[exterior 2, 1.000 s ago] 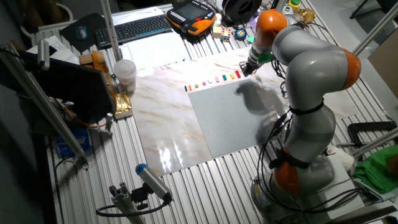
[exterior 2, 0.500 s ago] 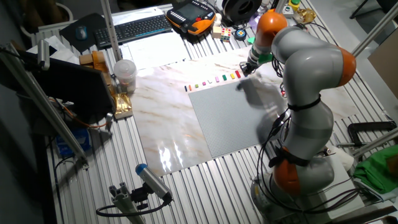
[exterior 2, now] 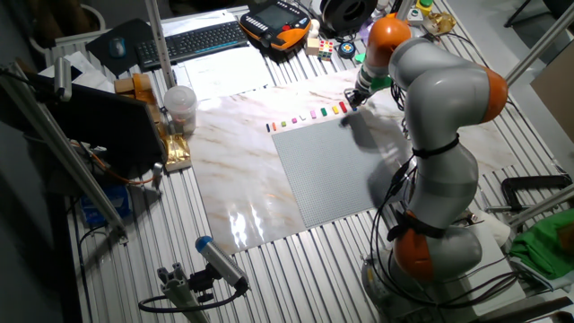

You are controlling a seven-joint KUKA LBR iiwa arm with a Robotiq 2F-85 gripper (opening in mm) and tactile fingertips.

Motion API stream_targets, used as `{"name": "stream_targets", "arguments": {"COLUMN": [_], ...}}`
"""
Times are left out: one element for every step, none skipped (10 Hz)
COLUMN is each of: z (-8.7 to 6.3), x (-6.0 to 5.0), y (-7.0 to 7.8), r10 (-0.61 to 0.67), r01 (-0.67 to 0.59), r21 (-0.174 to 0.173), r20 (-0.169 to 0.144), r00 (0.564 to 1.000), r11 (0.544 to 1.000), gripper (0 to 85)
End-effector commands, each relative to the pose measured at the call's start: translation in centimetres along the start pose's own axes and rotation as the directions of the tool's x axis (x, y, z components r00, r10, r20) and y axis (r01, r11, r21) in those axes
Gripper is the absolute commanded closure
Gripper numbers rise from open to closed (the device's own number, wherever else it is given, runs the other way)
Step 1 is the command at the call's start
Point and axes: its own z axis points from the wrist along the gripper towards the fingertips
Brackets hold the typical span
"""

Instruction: Build with small Lego blocks

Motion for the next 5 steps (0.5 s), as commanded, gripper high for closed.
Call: {"name": "stream_targets", "arguments": {"z": [0.21, 0.52, 0.83, 0.97, 1.14], "x": [-0.08, -0.27, -0.51, -0.75, -1.05], "y": [-0.13, -0.28, -0.27, -0.20, -0.22], "r10": [-0.002, -0.009, -0.007, 0.001, 0.002], "r01": [0.002, 0.009, 0.007, -0.001, -0.002], "r21": [0.001, 0.001, 0.001, 0.001, 0.003], "r20": [-0.001, -0.001, -0.001, -0.001, -0.002], "r00": [1.000, 1.000, 1.000, 1.000, 1.000], "r11": [1.000, 1.000, 1.000, 1.000, 1.000], "gripper": [63.3, 60.3, 56.7, 55.3, 54.7]}}
